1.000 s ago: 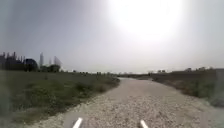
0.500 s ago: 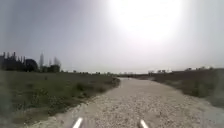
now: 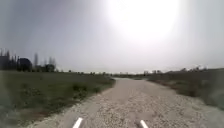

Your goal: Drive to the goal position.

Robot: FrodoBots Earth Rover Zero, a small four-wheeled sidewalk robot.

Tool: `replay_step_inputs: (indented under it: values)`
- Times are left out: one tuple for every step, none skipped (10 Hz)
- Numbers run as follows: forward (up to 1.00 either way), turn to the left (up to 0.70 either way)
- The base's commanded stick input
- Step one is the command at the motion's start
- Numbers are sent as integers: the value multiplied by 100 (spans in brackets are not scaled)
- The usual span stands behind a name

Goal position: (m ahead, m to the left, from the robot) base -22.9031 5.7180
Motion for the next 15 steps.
replay_step_inputs:
  values:
    - [0,-70]
    - [0,-70]
    - [0,-70]
    - [0,-70]
    - [0,-70]
    - [0,-70]
    - [0,-70]
    - [0,-70]
    - [0,-70]
    - [0,-70]
    - [0,-70]
    - [0,-70]
    - [0,-70]
    - [0,-70]
    - [0,-70]
